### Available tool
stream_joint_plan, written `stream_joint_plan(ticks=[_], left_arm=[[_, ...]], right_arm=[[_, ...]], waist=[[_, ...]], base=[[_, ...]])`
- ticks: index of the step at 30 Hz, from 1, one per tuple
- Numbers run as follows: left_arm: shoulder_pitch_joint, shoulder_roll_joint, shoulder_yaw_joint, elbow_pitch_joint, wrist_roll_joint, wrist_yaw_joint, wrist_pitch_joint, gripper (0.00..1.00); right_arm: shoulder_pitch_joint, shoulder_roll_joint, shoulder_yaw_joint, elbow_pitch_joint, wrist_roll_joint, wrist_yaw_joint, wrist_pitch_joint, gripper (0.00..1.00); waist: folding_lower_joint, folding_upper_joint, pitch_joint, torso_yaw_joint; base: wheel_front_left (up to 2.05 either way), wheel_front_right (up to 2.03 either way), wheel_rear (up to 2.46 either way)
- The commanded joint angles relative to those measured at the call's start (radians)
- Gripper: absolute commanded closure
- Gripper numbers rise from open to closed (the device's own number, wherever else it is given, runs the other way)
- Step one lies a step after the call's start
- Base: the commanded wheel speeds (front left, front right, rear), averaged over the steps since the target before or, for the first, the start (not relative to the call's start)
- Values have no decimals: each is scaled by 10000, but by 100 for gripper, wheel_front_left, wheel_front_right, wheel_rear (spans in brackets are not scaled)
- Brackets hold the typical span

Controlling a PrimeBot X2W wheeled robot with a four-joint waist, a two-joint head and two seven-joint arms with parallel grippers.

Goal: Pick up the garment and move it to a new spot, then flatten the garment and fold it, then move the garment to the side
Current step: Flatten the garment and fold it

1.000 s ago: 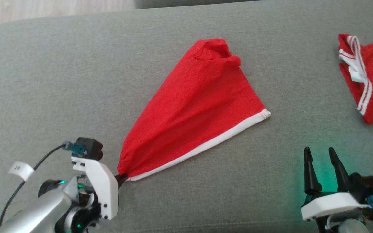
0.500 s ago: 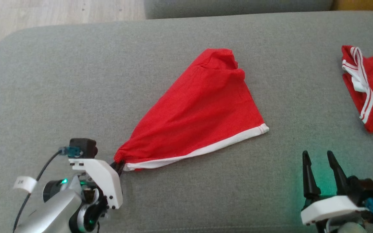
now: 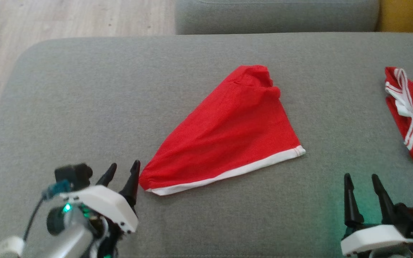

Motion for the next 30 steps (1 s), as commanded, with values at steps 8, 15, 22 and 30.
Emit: stream_joint_plan(ticks=[8, 15, 22, 30], left_arm=[[619, -678, 906, -182, 711, 343, -1378, 0], [1581, -1423, 2197, -411, 2928, -129, -1441, 0], [2532, -2345, 3308, -250, 5288, -1676, -1443, 0], [3215, -3237, 4657, 270, 6451, -2786, -1444, 0]], right_arm=[[245, -81, -4, -925, -263, -7, -109, 0], [386, -81, 27, -1042, -273, -7, -109, 0], [424, -81, 239, -898, 29, -7, -109, 0], [542, -81, 364, -738, 131, -7, -109, 0]], waist=[[0, 0, -395, 612], [0, 0, -724, 953], [0, 0, -792, 727], [0, 0, -922, 33]], base=[[0, 0, 0], [0, 0, 0], [0, 0, 0], [0, 0, 0]])
